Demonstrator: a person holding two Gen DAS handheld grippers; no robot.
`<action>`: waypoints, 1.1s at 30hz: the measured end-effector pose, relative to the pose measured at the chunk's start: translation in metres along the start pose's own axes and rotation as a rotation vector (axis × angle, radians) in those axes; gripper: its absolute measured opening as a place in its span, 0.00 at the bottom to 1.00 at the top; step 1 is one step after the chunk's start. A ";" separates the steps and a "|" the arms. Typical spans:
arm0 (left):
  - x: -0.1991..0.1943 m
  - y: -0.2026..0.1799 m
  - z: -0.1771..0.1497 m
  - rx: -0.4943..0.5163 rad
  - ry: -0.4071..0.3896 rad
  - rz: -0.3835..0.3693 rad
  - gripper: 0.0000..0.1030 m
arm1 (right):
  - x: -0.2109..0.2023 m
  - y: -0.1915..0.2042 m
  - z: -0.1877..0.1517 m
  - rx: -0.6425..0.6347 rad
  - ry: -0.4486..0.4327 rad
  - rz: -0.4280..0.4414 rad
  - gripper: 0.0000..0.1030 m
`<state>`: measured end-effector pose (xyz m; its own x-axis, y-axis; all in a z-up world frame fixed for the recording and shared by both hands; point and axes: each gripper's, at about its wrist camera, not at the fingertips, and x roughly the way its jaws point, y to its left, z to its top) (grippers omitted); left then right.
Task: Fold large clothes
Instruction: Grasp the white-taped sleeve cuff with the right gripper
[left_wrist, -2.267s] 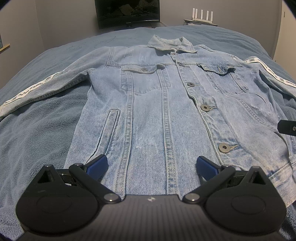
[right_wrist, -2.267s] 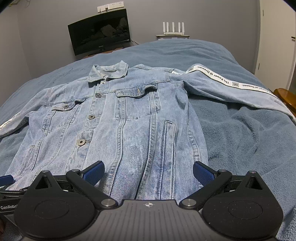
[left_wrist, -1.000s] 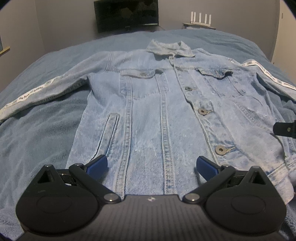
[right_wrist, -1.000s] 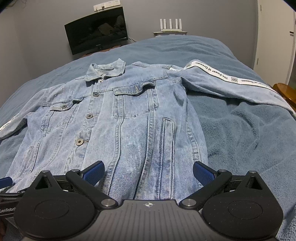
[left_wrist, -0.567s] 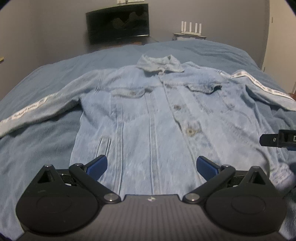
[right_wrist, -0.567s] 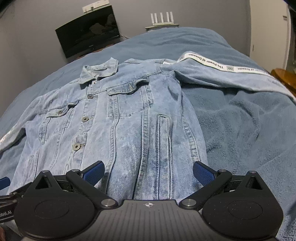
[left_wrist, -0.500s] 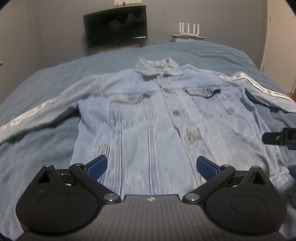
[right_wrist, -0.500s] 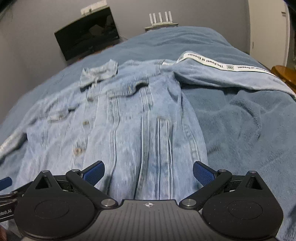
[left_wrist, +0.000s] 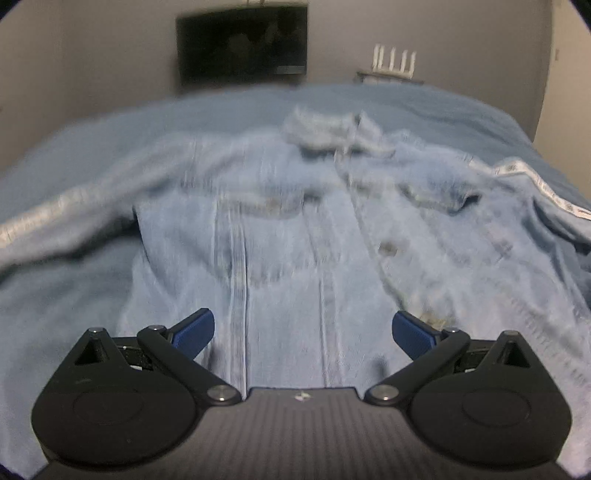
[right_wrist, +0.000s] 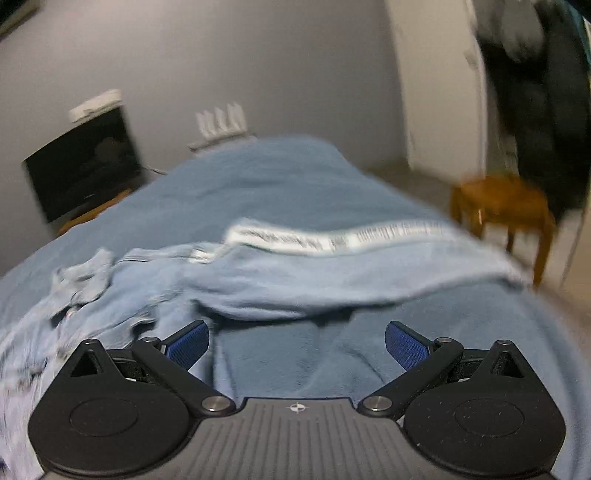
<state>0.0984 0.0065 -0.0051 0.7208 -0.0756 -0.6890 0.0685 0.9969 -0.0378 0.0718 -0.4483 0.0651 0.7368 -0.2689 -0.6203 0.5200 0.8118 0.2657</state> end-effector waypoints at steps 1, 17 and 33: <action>0.006 0.005 -0.002 -0.029 0.026 -0.013 1.00 | 0.010 -0.008 0.004 0.048 0.022 0.001 1.00; 0.046 -0.003 -0.009 0.027 0.065 -0.034 1.00 | 0.112 -0.061 0.002 0.279 0.034 -0.033 0.65; 0.051 0.001 -0.010 0.016 0.083 -0.047 1.00 | 0.110 -0.138 0.018 0.599 -0.299 -0.124 0.41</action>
<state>0.1286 0.0037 -0.0478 0.6566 -0.1201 -0.7446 0.1125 0.9918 -0.0607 0.0887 -0.5991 -0.0261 0.6992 -0.5432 -0.4649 0.6944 0.3614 0.6222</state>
